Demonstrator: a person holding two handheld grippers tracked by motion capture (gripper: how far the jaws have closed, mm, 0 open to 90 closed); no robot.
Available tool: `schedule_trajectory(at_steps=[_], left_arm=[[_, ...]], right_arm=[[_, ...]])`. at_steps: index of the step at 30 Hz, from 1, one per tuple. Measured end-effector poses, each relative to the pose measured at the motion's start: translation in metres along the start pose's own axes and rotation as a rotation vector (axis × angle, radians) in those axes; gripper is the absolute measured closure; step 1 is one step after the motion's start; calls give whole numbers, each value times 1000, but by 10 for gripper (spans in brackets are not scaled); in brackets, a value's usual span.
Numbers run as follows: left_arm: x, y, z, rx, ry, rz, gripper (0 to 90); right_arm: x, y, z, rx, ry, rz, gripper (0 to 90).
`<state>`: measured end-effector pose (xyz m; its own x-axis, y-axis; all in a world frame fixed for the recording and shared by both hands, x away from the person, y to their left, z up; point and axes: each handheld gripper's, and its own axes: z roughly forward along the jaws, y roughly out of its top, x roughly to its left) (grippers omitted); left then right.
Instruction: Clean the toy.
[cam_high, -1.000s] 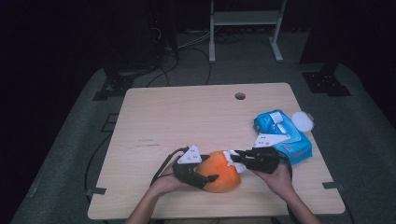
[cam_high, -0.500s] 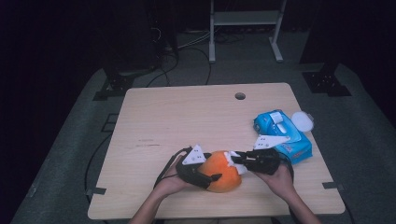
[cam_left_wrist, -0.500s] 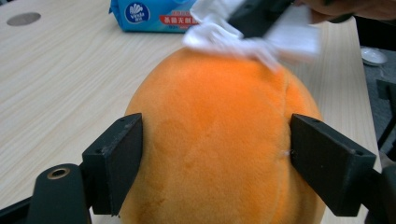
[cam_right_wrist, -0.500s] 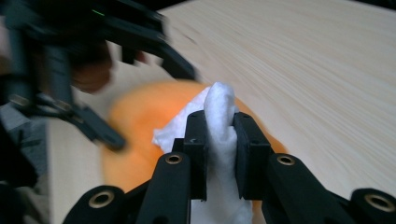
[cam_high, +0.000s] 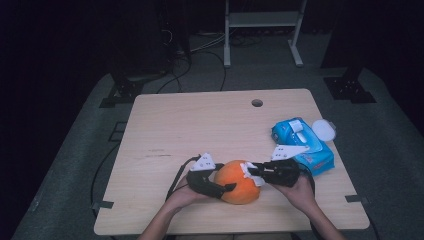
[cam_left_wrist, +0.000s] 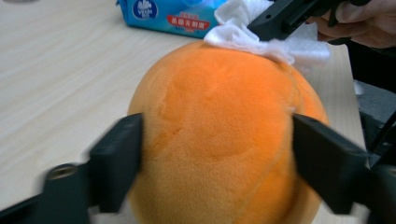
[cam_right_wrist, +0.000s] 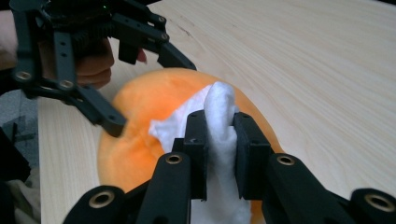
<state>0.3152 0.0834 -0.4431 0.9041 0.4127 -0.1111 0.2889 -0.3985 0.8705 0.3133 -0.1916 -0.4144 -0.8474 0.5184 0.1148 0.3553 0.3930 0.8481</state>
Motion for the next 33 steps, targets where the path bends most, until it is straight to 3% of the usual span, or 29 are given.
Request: schedule_trajectory(at_steps=[3,7,8,11,15,16,17,18,21,26,27,30,33], left_arm=[[-7,9,-6,-16,51,61,341],[-18,20,-9,-23,151,174,351],[-19,20,-9,-17,156,179,350],[-15,16,-8,-8,112,143,294],[6,7,-6,-23,80,-41,110],[10,4,-4,-21,61,-100,93],[12,2,-3,-24,42,-123,97],[12,1,-3,-20,34,-110,135],[5,6,-5,-26,65,-38,241],[-20,23,-11,-27,143,161,298],[-22,25,-12,-20,146,176,299],[-20,24,-13,-16,110,157,294],[-12,19,-11,-29,70,60,230]], right_arm=[[9,5,0,-21,-6,-20,763],[23,14,-3,-52,-14,-67,762],[22,14,-2,-51,-19,-69,763],[12,9,1,-32,-17,-49,764],[-2,-1,4,0,-51,-41,763],[-4,-2,3,0,-60,-38,763],[-5,-2,3,-1,-59,-33,764],[-5,-2,3,-4,-57,-31,764],[1,2,3,-17,-48,-27,763],[18,15,-5,-100,-9,-68,763],[18,17,-7,-104,-10,-75,763],[11,13,-8,-90,-8,-57,764],[3,3,-5,-35,-34,-53,764]])
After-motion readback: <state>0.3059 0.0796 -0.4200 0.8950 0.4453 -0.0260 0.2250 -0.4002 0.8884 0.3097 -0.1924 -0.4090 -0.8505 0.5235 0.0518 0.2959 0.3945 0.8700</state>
